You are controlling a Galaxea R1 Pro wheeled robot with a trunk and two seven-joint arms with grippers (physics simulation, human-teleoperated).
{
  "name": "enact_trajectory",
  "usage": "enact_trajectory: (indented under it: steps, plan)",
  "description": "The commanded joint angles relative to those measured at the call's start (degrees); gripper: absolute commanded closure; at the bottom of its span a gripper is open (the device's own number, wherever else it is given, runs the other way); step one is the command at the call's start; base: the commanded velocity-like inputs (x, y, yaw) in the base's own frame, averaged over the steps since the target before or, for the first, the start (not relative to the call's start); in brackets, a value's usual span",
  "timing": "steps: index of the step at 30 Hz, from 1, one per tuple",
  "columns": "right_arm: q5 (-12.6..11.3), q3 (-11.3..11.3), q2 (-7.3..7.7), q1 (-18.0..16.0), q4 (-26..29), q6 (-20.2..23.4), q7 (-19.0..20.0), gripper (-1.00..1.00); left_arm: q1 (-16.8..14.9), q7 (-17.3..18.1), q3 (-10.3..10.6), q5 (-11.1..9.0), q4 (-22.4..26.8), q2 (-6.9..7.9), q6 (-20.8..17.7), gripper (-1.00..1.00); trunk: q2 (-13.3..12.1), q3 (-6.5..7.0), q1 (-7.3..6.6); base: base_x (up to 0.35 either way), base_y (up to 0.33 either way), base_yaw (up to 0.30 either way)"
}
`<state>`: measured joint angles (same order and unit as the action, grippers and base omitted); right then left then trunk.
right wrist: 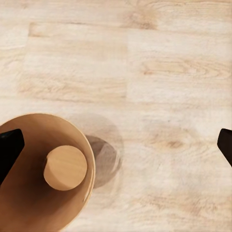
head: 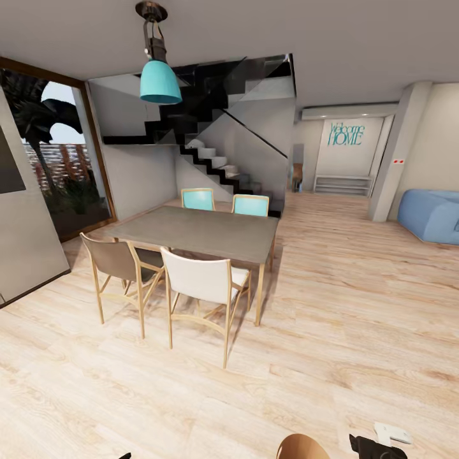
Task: Put the three can of soda from the living room inside the tash can in the kitchen.
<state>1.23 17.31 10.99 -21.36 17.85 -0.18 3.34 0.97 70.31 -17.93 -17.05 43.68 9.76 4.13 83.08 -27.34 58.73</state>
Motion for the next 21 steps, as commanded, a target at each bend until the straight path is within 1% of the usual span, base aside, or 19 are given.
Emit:
enact_trajectory:
  steps: [1,21]
  plan:
    - [0.0,0.0,0.0,0.0,0.0,0.0,0.0,-1.0,0.0,0.0,0.0,0.0,0.0,0.0,0.0,-1.0,0.0,-0.04,0.0,0.0,0.0,0.0]
    - [0.0,0.0,0.0,0.0,-0.1,0.1,0.0,-1.0,0.0,0.2,0.0,0.0,0.0,0.0,0.0,-1.0,0.0,-1.75,0.0,0.0,0.0,0.0]
